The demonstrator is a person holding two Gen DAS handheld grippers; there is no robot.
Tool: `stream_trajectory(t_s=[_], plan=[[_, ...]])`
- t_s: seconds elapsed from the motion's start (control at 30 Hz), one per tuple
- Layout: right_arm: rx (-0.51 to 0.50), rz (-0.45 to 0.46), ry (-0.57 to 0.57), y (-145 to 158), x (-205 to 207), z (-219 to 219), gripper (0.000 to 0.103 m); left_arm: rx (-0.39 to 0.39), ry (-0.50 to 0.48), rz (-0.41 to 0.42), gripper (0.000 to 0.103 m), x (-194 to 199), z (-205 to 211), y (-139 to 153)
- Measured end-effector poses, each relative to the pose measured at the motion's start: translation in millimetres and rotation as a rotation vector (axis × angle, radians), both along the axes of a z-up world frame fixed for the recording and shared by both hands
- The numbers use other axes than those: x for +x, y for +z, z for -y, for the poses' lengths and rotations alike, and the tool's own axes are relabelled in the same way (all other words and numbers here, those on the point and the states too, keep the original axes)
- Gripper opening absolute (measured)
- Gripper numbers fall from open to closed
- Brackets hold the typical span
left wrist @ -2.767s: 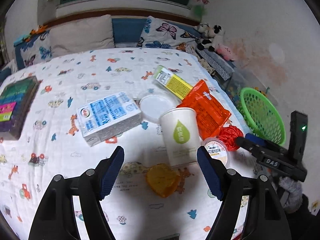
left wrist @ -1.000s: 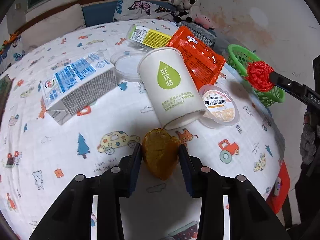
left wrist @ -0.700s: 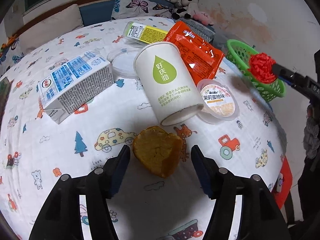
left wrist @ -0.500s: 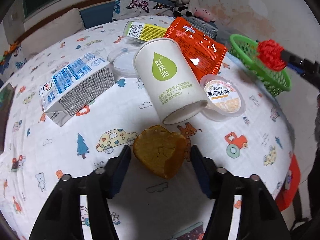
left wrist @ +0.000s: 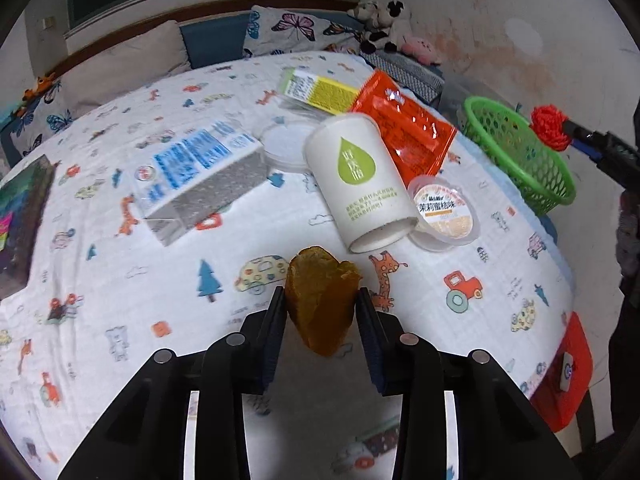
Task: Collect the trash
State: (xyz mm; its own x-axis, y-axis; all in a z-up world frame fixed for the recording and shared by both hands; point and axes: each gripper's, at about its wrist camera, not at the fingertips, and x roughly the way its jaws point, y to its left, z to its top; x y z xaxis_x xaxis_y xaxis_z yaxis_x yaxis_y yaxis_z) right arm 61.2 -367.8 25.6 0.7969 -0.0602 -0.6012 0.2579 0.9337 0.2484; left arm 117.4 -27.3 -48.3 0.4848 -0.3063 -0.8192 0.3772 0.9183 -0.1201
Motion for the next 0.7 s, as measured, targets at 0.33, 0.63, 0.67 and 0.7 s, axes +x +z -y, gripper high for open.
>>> stream_trajectory(t_s=[0.33, 0.63, 0.67, 0.7], plan=[[-0.014, -0.089, -0.163, -26, -8, 66, 0.044, -0.066, -0.039, 0.061, 0.035, -8, 10, 44], [0.006, -0.120, -0.194, -47, -11, 87, 0.047, -0.077, -0.159, 0.124, 0.035, 10, 76, 77], [0.013, -0.119, -0.192, -48, -10, 89, 0.047, -0.079, -0.173, 0.129, 0.035, 13, 83, 80], [0.013, -0.119, -0.188, -49, -9, 90, 0.047, -0.081, -0.192, 0.137, 0.035, 16, 94, 84]])
